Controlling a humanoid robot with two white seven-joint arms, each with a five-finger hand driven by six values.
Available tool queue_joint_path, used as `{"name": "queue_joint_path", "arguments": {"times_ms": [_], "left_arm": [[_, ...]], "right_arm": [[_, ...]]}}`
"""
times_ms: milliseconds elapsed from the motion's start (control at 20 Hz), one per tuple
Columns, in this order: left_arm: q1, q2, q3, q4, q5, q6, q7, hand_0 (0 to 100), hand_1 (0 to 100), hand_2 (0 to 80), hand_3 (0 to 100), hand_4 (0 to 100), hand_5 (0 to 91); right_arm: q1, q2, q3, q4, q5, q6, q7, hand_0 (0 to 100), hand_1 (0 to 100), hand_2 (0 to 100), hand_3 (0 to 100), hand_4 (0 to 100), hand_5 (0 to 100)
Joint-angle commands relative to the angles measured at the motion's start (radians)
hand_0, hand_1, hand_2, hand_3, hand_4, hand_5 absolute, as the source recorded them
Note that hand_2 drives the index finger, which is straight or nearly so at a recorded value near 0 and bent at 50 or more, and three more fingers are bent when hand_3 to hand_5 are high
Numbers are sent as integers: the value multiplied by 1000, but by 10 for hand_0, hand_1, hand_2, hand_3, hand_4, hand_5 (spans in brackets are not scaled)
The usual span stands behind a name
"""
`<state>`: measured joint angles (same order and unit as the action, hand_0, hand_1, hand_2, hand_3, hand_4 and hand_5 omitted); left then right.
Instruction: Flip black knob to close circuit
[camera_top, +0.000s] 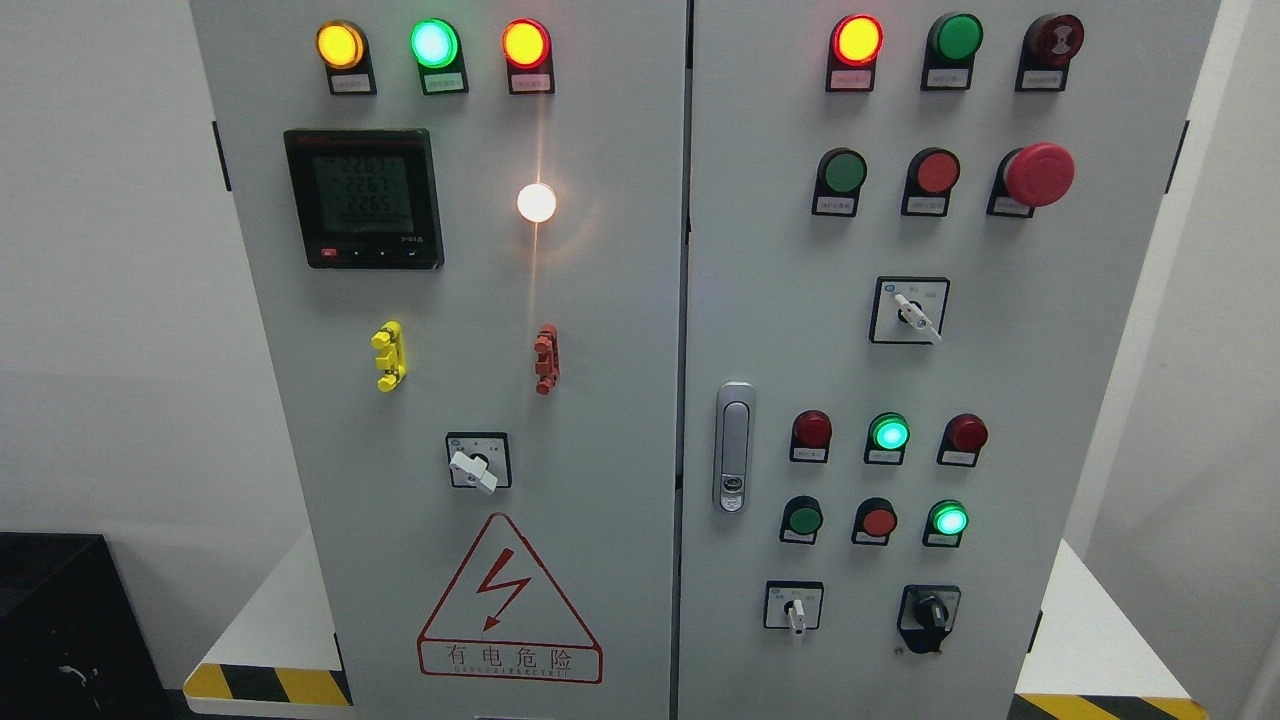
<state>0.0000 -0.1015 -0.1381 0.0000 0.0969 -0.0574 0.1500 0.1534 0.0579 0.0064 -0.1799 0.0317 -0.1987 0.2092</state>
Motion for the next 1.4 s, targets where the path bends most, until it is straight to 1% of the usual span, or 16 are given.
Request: {"name": "queue_joint_path", "arguments": {"times_ms": [0, 300, 600, 750, 900, 950, 1000, 1050, 1100, 1150, 1200, 1300, 1350], "left_arm": [[23, 0, 0, -31, 1, 1, 0, 120, 556, 0, 0, 0, 0], [21, 0, 0, -31, 0, 1, 0, 120, 556, 0, 0, 0, 0], [23, 0, 0, -31, 0, 1, 0, 120, 556, 0, 0, 0, 0], [23, 0, 0, -31, 0, 1, 0, 120, 556, 0, 0, 0, 0], [23, 0, 0, -29, 0, 1, 0, 120, 556, 0, 0, 0, 0], [21, 0, 0, -31, 0, 1, 0, 120, 556, 0, 0, 0, 0], [23, 0, 0, -31, 1, 1, 0, 120, 556, 0, 0, 0, 0], [23, 0, 0, -31, 1, 1, 0, 120, 556, 0, 0, 0, 0], [23, 0, 0, -31, 0, 1, 0, 120, 556, 0, 0, 0, 0], [23, 0, 0, -31, 0, 1, 0, 120, 556, 0, 0, 0, 0], [23, 0, 0, -31, 1, 1, 0, 120, 556, 0, 0, 0, 0], [23, 0, 0, -31, 0, 1, 0, 120, 556, 0, 0, 0, 0], [23, 0, 0, -31, 1, 1, 0, 120, 556, 0, 0, 0, 0]], "right_arm": [[-2, 11, 14, 5, -3, -2, 1, 0, 121, 0, 0, 0, 0], [-3, 10, 15, 7, -4, 1, -1, 0, 118, 0, 0, 0, 0], [-11, 8, 6, -4, -12, -7, 12, 0, 116, 0, 0, 0, 0], [-12, 8, 9, -47, -10, -1, 9, 0, 116, 0, 0, 0, 0], [-11, -1, 29, -110, 5, 1, -4, 0, 118, 0, 0, 0, 0], [-8, -4, 50, -140, 8, 8, -17, 0, 118, 0, 0, 0, 0], [-6, -13, 88, -165, 14, 18, -42, 0, 119, 0, 0, 0, 0], [-5, -29, 125, -185, 25, 21, -72, 0, 119, 0, 18, 0, 0], [-5, -36, 157, -196, 45, 21, -103, 0, 119, 0, 39, 15, 0], [-5, -39, 167, -208, 68, 19, -125, 0, 120, 23, 90, 51, 0], [-5, -39, 167, -226, 97, 21, -140, 0, 120, 62, 125, 93, 0], [-5, -39, 167, -254, 170, 18, -163, 0, 122, 106, 191, 155, 0], [-3, -41, 165, -268, 218, 16, -183, 0, 123, 138, 246, 202, 0]]}}
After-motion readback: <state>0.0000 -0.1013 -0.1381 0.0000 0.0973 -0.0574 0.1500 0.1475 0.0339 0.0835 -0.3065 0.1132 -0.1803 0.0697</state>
